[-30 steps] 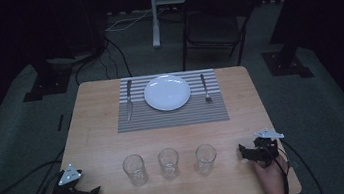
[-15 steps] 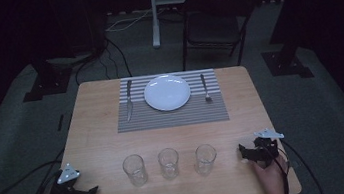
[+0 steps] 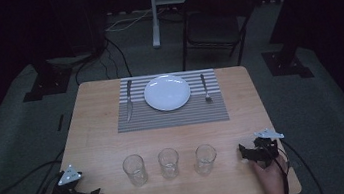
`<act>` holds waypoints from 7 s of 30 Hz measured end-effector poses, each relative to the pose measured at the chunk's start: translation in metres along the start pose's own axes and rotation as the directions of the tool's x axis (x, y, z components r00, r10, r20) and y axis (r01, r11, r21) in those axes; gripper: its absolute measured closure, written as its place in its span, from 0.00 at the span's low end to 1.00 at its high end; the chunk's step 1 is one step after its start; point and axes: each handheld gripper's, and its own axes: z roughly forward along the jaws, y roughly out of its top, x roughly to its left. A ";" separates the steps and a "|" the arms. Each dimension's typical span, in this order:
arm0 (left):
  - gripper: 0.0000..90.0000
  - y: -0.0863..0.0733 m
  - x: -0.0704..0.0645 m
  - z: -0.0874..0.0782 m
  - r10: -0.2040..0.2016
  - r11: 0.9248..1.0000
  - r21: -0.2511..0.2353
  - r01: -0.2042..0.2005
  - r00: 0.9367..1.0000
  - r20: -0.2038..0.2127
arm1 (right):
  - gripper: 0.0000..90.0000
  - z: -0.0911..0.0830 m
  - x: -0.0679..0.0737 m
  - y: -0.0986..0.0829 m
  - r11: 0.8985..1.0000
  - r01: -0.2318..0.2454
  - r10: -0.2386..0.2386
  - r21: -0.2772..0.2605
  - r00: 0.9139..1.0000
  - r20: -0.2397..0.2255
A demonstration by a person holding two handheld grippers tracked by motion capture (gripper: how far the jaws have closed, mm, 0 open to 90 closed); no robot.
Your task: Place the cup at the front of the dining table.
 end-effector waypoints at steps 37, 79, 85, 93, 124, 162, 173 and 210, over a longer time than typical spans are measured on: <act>0.01 0.075 -0.040 -0.036 0.204 0.966 -0.203 -0.161 0.955 0.214 | 0.14 0.000 0.000 0.000 1.000 0.000 0.000 -0.001 1.000 0.000; 0.01 0.189 -0.104 0.025 0.369 0.929 -0.094 -0.358 0.871 0.324 | 0.14 0.000 0.000 0.000 1.000 0.001 -0.001 -0.002 1.000 0.001; 0.01 0.200 -0.115 0.034 0.392 0.917 -0.069 -0.392 0.856 0.337 | 0.14 0.000 0.000 0.000 1.000 0.001 -0.001 -0.001 1.000 0.001; 0.01 0.211 -0.130 0.047 0.415 0.901 -0.026 -0.433 0.841 0.348 | 0.14 0.000 0.000 0.000 1.000 0.000 0.000 -0.001 1.000 0.001; 0.25 0.223 -0.162 0.082 0.469 0.834 0.147 -0.532 0.823 0.320 | 0.14 0.000 0.000 0.000 1.000 0.000 0.000 -0.001 1.000 0.001; 0.32 0.240 -0.137 0.081 0.346 0.905 0.173 -0.389 0.909 0.233 | 0.14 0.000 0.000 0.000 1.000 -0.001 0.001 -0.002 1.000 0.001; 0.32 0.253 -0.100 0.081 0.247 0.946 0.178 -0.271 0.958 0.147 | 0.14 0.000 0.000 0.000 1.000 -0.001 0.001 -0.003 1.000 0.002; 0.32 0.305 0.006 0.130 -0.068 0.987 0.137 0.085 0.990 -0.122 | 0.14 0.000 0.000 0.000 1.000 -0.002 0.002 -0.002 1.000 0.002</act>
